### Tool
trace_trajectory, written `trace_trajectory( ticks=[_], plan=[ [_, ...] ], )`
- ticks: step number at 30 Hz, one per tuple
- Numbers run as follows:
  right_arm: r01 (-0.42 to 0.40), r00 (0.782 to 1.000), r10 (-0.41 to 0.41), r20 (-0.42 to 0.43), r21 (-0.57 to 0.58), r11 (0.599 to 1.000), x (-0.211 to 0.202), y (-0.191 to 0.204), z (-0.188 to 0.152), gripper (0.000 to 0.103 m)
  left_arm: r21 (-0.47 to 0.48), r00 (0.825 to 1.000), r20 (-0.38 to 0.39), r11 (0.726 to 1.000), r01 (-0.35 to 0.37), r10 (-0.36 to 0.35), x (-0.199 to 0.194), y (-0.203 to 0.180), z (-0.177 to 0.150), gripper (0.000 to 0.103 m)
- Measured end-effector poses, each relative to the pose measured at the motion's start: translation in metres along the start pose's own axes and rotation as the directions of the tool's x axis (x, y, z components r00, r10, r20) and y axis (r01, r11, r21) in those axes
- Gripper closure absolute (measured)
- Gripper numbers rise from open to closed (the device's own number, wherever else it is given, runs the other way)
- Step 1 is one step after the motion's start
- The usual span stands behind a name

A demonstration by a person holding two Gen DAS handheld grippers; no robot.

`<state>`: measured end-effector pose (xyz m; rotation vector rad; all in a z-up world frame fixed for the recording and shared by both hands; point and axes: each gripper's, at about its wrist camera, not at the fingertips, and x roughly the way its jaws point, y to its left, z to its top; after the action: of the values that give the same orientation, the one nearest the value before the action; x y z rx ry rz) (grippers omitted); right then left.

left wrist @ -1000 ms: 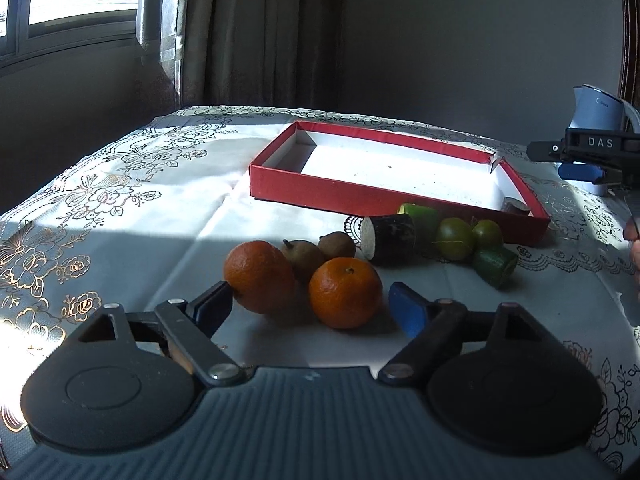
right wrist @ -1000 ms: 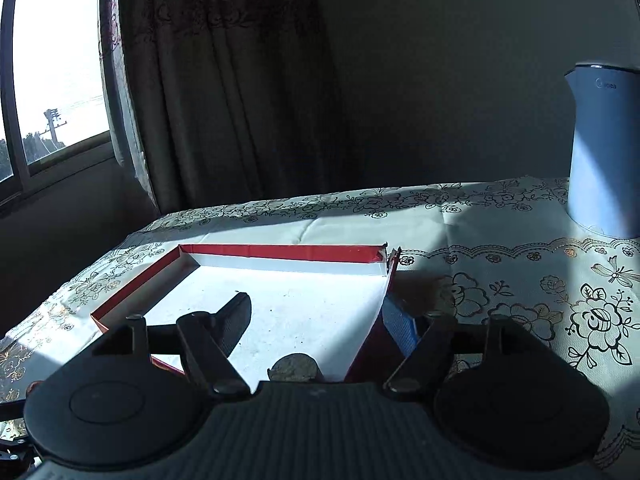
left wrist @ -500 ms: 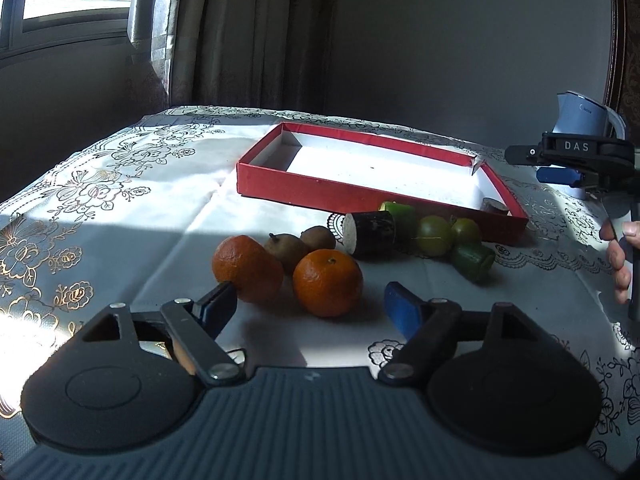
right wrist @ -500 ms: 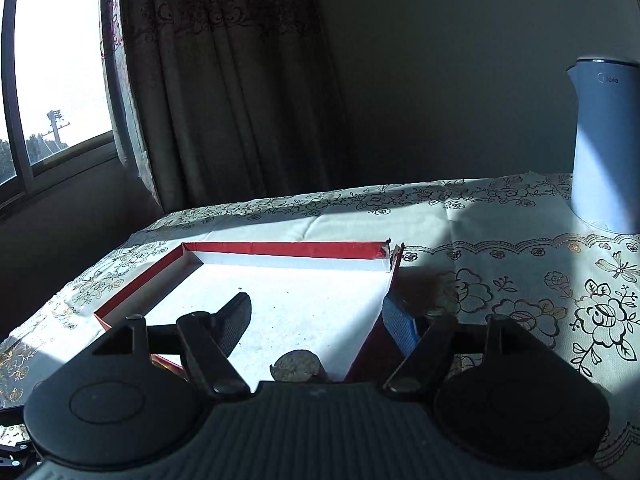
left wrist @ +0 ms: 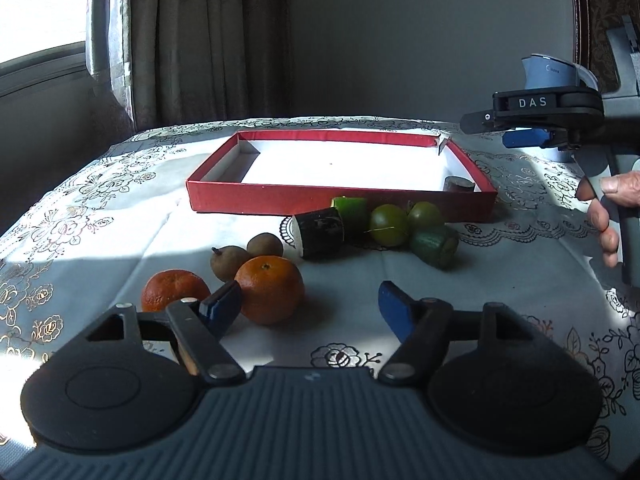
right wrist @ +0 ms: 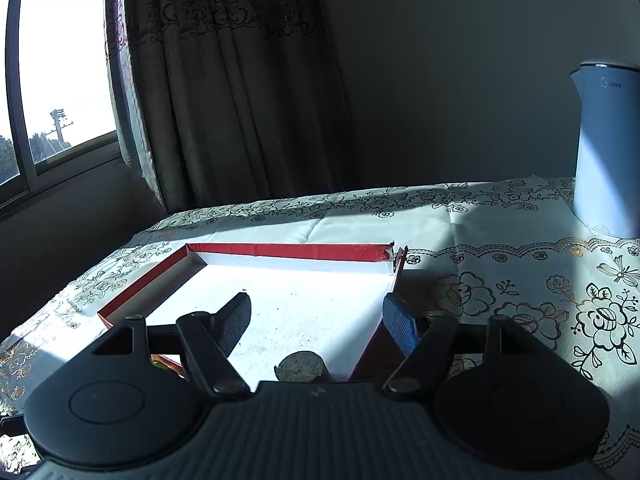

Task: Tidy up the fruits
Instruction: 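Lift the right gripper away from the red box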

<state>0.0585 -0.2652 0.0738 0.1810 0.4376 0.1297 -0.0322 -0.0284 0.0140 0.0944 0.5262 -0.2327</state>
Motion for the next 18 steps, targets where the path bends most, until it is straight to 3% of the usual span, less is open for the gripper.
trace_trajectory(
  ticks=[3, 8, 11, 14, 18],
  plan=[
    [0.010, 1.000, -0.010, -0.003, -0.005, 1.000, 0.000, 0.001, 0.000, 0.028, -0.002, 1.000, -0.027, 1.000, 0.000, 0.000, 0.011, 0.000, 0.004, 0.019],
    [0.008, 1.000, -0.008, -0.024, -0.001, 1.000, -0.004, 0.002, 0.001, 0.027, -0.031, 0.998, -0.050, 0.999, -0.031, 0.029, 0.023, 0.005, 0.010, 0.017],
    [0.030, 0.995, -0.031, -0.096, -0.008, 1.000, -0.010, 0.006, -0.001, 0.025, -0.046, 0.998, -0.054, 0.999, -0.030, 0.027, 0.025, 0.009, 0.011, 0.017],
    [0.076, 0.984, -0.086, -0.159, -0.068, 0.995, -0.026, 0.015, -0.022, 0.019, -0.037, 0.998, -0.053, 0.999, -0.034, 0.032, 0.025, 0.007, 0.011, 0.017],
    [0.163, 0.957, -0.179, -0.229, -0.089, 0.983, -0.037, 0.012, -0.054, 0.018, -0.049, 0.999, -0.047, 0.999, -0.021, 0.019, 0.024, 0.009, 0.010, 0.017]
  ],
)
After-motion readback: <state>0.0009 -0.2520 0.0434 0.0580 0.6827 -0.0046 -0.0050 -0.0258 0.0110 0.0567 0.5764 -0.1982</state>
